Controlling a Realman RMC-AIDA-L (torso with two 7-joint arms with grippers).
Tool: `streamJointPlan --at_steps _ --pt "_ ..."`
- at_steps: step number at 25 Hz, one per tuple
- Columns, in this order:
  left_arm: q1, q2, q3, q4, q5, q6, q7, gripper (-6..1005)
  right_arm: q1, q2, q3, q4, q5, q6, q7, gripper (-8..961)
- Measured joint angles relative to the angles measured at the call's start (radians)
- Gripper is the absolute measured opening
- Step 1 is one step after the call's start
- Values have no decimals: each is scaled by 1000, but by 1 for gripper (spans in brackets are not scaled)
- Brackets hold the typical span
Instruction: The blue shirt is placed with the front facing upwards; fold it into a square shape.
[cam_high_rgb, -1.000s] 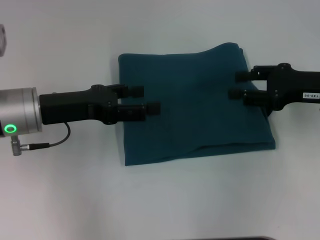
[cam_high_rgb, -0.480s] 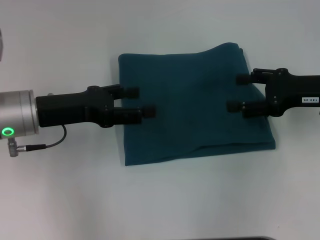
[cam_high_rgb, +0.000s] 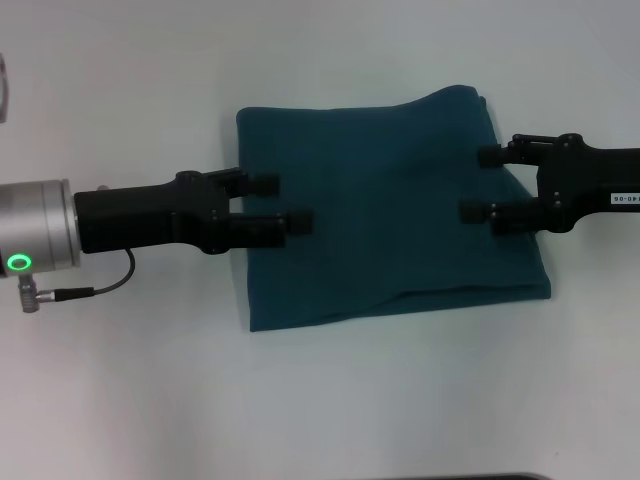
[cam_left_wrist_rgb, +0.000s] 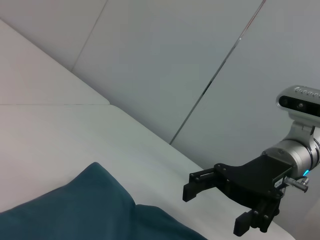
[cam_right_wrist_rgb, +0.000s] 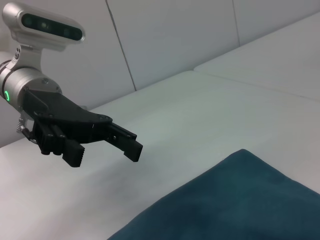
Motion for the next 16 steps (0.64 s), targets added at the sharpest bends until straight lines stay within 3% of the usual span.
streamJointPlan --at_steps 16 --pt "-6 0 -1 4 15 27 -26 891 8 -22 0 -1 -12 -12 17 927"
